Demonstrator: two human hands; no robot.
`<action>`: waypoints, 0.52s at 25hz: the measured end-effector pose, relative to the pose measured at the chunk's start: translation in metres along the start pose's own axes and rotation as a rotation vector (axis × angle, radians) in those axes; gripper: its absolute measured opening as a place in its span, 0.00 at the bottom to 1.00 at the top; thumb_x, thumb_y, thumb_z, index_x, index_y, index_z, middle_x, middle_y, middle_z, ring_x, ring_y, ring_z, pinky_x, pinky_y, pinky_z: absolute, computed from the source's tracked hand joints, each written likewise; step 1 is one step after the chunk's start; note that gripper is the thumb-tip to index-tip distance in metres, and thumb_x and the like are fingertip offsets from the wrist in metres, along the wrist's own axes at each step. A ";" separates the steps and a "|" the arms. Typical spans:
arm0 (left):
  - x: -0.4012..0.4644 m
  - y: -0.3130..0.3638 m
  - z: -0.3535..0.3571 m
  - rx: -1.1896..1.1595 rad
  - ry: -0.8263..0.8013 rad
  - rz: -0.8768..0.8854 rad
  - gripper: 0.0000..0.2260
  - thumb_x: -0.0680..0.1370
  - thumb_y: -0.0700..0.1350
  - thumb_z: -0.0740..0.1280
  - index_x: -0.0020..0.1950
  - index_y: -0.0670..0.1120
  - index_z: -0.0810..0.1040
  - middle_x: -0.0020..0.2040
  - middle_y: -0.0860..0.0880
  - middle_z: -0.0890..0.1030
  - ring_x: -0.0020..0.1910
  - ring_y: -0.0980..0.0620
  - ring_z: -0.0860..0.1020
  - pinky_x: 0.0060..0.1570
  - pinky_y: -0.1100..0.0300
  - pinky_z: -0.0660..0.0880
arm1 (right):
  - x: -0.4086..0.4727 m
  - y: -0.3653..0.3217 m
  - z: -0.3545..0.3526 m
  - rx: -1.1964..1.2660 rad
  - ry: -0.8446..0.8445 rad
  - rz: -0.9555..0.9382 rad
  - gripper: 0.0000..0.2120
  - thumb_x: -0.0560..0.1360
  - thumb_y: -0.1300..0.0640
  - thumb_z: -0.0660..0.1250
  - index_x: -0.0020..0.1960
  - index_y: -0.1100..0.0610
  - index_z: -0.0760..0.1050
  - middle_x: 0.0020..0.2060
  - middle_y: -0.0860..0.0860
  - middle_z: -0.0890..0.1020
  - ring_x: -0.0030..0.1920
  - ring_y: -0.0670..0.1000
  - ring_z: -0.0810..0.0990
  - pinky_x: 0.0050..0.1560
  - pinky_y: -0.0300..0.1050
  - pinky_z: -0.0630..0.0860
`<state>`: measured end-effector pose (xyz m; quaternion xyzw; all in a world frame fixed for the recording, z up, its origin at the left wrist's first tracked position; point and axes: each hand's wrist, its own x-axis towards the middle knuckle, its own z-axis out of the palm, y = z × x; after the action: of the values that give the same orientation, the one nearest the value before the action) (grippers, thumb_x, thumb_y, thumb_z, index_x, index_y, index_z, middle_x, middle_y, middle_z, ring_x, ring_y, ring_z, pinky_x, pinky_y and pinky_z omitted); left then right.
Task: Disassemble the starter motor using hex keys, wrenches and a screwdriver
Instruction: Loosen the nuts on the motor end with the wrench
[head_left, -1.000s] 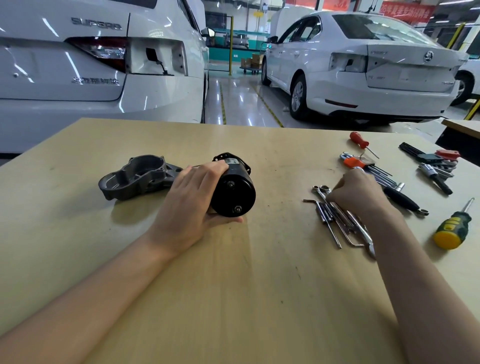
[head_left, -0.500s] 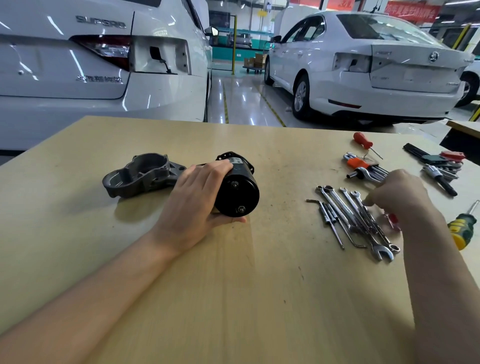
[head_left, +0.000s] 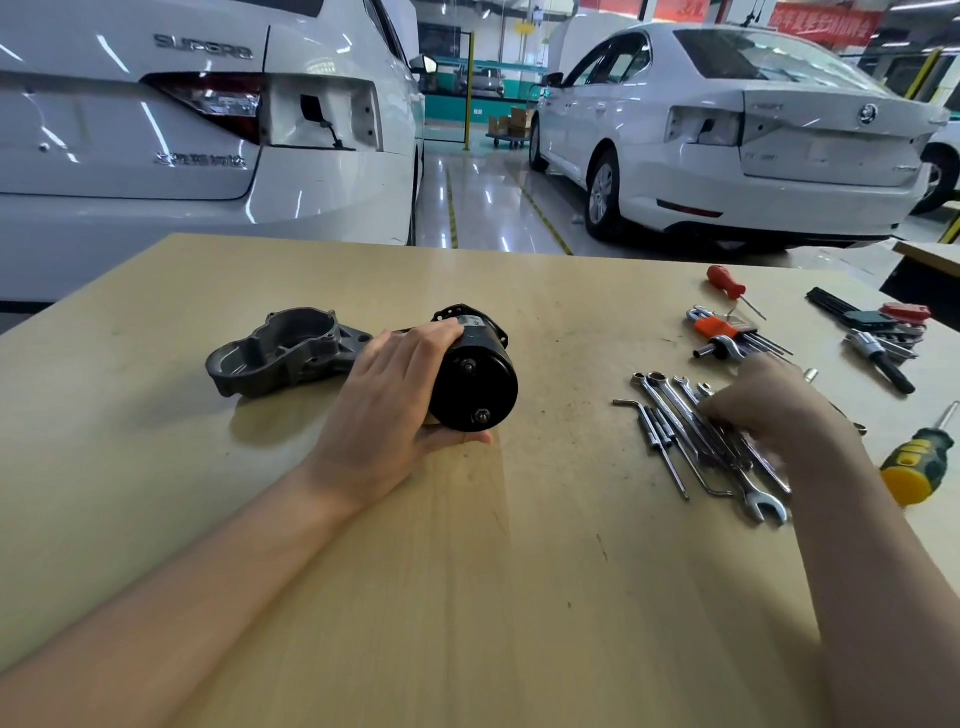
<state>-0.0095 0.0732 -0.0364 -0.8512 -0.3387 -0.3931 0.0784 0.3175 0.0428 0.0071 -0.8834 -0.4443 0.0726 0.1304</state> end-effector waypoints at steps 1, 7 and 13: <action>0.000 0.000 0.000 -0.008 0.006 -0.005 0.38 0.68 0.67 0.64 0.67 0.42 0.64 0.65 0.44 0.75 0.64 0.50 0.69 0.68 0.45 0.65 | 0.001 0.000 0.001 -0.025 0.010 -0.017 0.12 0.71 0.61 0.70 0.35 0.62 0.67 0.33 0.56 0.71 0.36 0.55 0.71 0.29 0.42 0.62; -0.001 0.001 -0.001 -0.025 -0.001 -0.016 0.37 0.68 0.67 0.64 0.67 0.43 0.64 0.66 0.44 0.75 0.65 0.50 0.70 0.68 0.46 0.64 | 0.002 -0.009 -0.010 0.320 0.261 -0.142 0.16 0.77 0.58 0.61 0.32 0.62 0.69 0.26 0.55 0.69 0.27 0.52 0.66 0.26 0.42 0.59; 0.000 0.002 -0.002 -0.020 -0.012 -0.024 0.37 0.68 0.67 0.64 0.67 0.42 0.65 0.66 0.43 0.75 0.65 0.50 0.69 0.68 0.47 0.63 | -0.033 -0.052 -0.015 1.374 -0.045 -0.345 0.08 0.82 0.59 0.56 0.48 0.55 0.73 0.27 0.48 0.78 0.22 0.46 0.70 0.24 0.34 0.66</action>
<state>-0.0092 0.0705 -0.0348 -0.8503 -0.3453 -0.3922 0.0633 0.2620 0.0432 0.0375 -0.5166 -0.4340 0.3331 0.6587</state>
